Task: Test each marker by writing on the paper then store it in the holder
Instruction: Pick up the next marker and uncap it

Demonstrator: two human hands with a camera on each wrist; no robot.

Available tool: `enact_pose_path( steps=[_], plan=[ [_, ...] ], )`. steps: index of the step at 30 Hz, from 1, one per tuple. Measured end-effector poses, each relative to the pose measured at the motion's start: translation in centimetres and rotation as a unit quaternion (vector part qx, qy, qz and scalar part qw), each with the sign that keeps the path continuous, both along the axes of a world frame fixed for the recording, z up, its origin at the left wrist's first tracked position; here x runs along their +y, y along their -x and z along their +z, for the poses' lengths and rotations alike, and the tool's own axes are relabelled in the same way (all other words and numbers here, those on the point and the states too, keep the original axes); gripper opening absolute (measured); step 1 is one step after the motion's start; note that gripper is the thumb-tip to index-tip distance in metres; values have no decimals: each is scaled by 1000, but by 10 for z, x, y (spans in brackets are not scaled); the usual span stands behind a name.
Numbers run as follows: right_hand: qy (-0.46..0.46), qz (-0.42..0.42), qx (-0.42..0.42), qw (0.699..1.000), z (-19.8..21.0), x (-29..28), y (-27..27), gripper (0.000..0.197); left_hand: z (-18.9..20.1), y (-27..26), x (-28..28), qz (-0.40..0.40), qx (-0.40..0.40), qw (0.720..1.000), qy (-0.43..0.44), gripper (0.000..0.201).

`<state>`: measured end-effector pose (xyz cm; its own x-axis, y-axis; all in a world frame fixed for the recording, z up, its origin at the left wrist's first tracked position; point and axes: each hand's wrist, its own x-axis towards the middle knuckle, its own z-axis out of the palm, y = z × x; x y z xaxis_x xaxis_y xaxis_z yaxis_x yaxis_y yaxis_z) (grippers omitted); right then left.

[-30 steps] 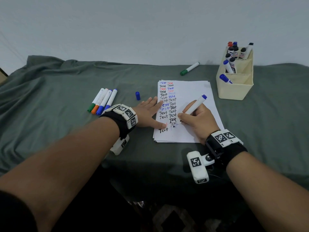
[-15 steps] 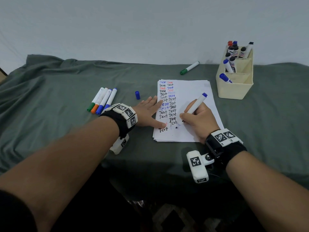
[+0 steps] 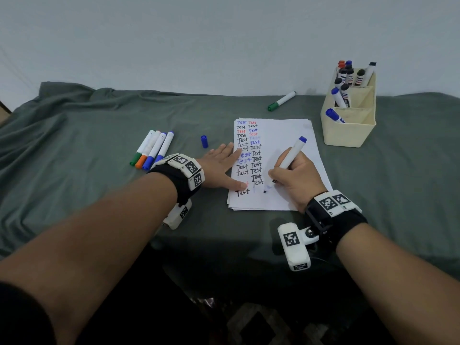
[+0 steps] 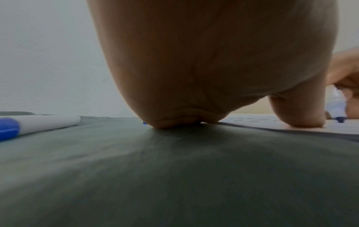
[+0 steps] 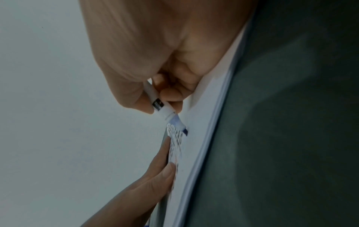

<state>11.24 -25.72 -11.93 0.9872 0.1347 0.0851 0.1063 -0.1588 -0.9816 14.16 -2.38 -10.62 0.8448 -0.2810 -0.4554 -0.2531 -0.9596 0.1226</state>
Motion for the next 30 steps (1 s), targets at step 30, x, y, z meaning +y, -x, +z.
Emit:
enact_pose_path(
  steps=[30],
  plan=[
    [-171,40,29,984,-3,-3,-6,21,6,5,0,24,-9,999,42,114]
  ],
)
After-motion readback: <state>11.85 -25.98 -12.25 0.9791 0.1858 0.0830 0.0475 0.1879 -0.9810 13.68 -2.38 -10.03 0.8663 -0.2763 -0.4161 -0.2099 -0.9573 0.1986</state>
